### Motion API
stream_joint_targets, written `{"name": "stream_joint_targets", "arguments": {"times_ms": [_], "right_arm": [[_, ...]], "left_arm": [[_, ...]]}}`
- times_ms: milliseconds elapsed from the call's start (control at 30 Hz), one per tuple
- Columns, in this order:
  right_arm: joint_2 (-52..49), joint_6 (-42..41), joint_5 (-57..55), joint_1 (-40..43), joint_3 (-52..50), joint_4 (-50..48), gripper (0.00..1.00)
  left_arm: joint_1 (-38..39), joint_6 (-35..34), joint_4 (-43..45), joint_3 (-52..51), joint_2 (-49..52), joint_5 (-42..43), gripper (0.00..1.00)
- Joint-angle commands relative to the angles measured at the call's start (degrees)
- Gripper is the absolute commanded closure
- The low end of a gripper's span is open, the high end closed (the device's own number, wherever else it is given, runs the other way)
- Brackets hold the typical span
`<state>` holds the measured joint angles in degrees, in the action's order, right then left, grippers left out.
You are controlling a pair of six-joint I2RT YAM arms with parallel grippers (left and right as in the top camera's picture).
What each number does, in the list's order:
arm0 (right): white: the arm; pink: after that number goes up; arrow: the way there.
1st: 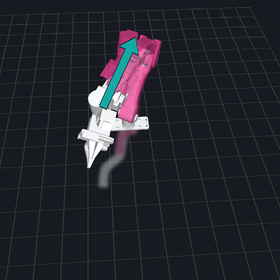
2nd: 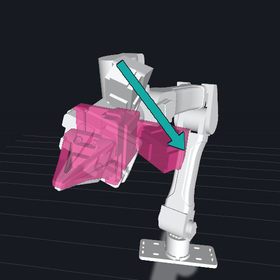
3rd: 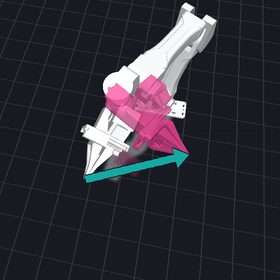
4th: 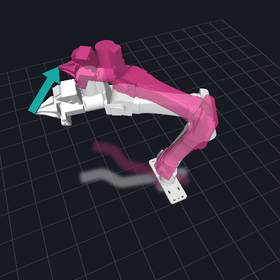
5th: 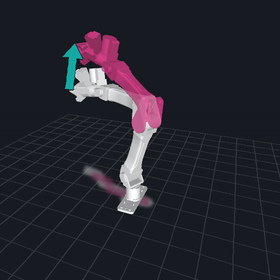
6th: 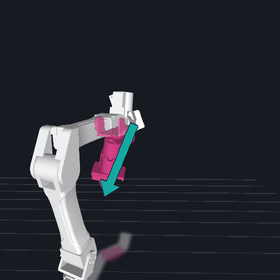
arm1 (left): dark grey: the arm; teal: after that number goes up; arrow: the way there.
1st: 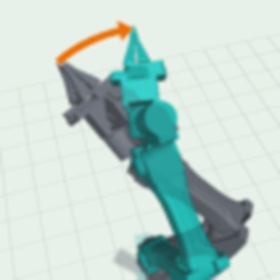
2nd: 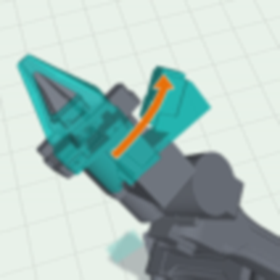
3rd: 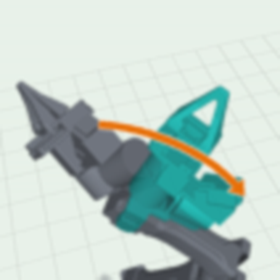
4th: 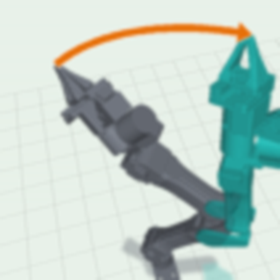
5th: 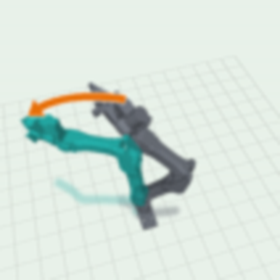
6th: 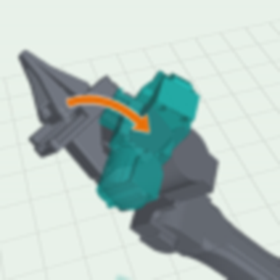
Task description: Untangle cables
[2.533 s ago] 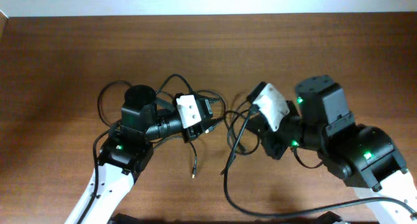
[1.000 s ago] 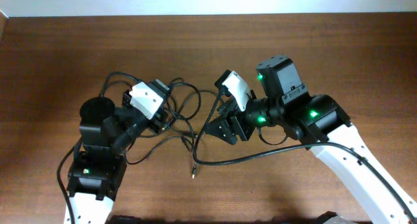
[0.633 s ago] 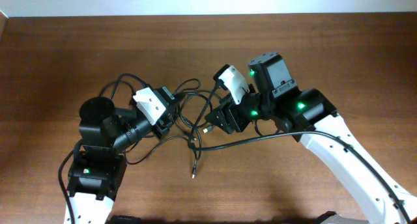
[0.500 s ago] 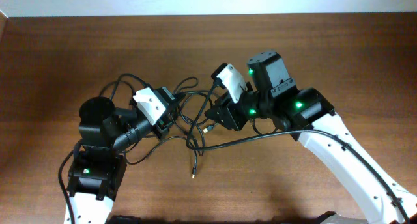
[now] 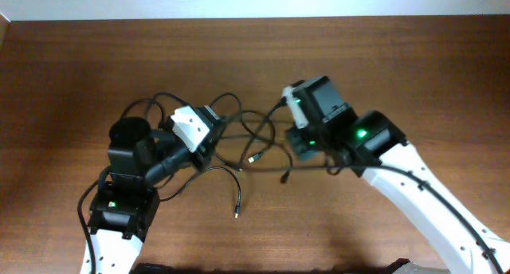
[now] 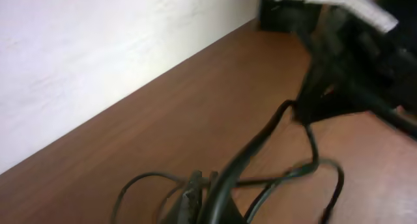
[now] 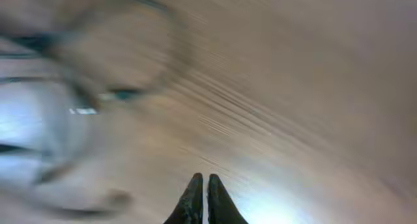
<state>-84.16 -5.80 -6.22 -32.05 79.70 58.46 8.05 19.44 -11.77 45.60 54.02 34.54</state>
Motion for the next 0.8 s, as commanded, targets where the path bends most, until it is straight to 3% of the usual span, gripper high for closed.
{"name": "stream_joint_targets", "arguments": {"times_ms": [0, 33, 67, 133, 200, 267, 333, 433, 467, 533, 633, 767], "right_arm": [[0.22, -5.66, -9.88, 9.51, -1.36, 1.88, 0.96], [0.92, -5.88, -9.42, 11.82, -1.36, 2.05, 0.96], [1.81, -5.86, -7.13, 13.57, -1.36, 2.01, 0.96], [2.38, 1.4, 11.54, 14.45, -1.36, 1.31, 0.96], [2.38, 18.56, 40.81, 14.38, -1.36, 0.94, 0.96], [2.38, 23.34, 50.53, 13.99, -1.36, 0.9, 0.96], [2.38, 23.63, 50.62, 10.75, -1.36, 0.22, 0.96], [2.38, 23.58, 49.81, 5.35, -1.36, -2.25, 0.95], [2.38, 23.54, 46.31, 5.29, -1.36, -2.01, 0.89], [2.38, 21.16, 35.41, 5.44, -1.36, -1.9, 0.88], [2.36, 20.31, 34.47, 5.42, -1.38, -3.19, 0.87], [2.32, 18.82, 34.45, 5.42, -1.38, -3.02, 0.88]], "left_arm": [[-1.84, -0.74, -1.86, 1.4, -1.64, -32.41, 1.0], [-1.84, -0.76, -3.43, 1.4, -1.64, -49.29, 1.0], [-1.84, -0.76, -3.34, 1.4, -1.75, -53.75, 1.0], [-1.81, -0.74, -2.8, 1.4, -2.25, -29.11, 1.0], [-1.81, -0.76, 1.46, 1.4, -2.23, -1.86, 1.0], [-1.77, -0.76, 7.3, 1.4, -2.23, 14.1, 1.0], [-0.66, -0.79, 11.39, 1.4, -2.23, 19.74, 1.0], [1.07, -0.76, 12.17, 1.4, -2.21, 18.53, 1.0], [1.07, -0.74, 11.21, 1.38, -1.81, 12.85, 1.0], [1.07, -0.55, 7.28, 1.38, 0.94, 3.63, 1.0], [2.08, -0.55, 7.28, 1.38, 2.27, 8.41, 1.0], [2.08, -0.55, 6.23, 1.38, 2.27, -14.75, 1.0]]}}
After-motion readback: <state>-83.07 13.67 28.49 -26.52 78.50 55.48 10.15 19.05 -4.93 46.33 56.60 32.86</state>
